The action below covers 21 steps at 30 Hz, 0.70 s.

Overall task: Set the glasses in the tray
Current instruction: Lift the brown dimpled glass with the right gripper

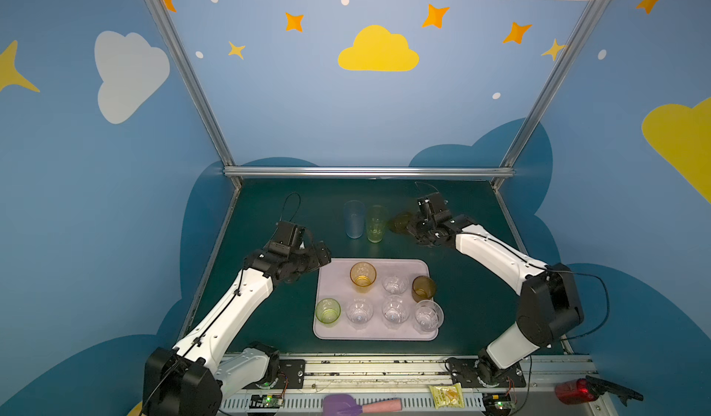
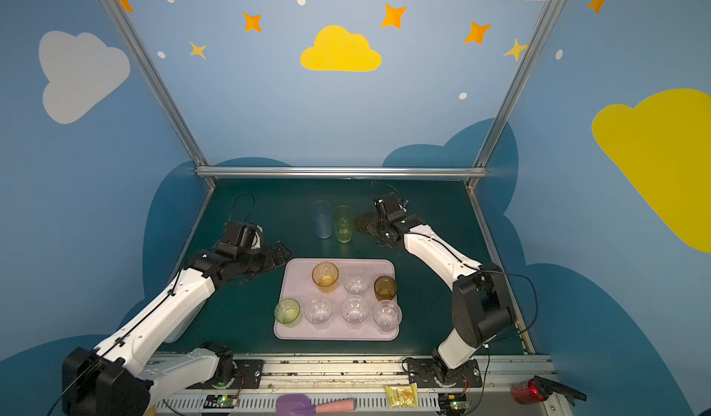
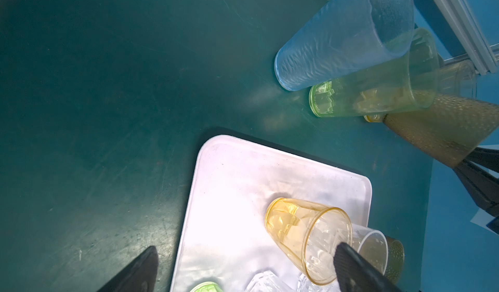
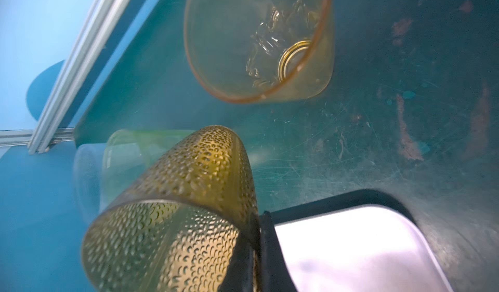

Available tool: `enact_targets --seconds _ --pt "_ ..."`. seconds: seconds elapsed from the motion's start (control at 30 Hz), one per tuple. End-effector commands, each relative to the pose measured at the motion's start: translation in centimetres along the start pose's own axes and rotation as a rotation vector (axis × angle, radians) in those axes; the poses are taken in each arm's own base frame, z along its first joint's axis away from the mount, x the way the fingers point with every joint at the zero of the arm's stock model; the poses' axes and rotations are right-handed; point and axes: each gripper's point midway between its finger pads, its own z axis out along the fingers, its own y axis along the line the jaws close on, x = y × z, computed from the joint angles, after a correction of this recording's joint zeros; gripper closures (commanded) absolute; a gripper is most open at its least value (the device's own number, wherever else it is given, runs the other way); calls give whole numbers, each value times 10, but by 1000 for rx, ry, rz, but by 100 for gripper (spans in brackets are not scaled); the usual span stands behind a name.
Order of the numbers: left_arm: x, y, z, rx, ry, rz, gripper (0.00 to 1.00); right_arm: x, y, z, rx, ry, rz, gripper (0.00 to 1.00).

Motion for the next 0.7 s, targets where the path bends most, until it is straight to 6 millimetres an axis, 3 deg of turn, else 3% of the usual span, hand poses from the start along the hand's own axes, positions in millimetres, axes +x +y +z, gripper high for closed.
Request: enact_targets --seconds 0.0,0.37,0.67 --pt "4 -3 -1 25 17 9 0 1 5 -14 -22 -33 -39 98" --pt "9 4 -7 4 16 17 0 11 1 -39 -63 -38 -84 100" --pt "8 -1 -16 40 -9 -8 0 15 -18 -66 -92 -84 -106 100"
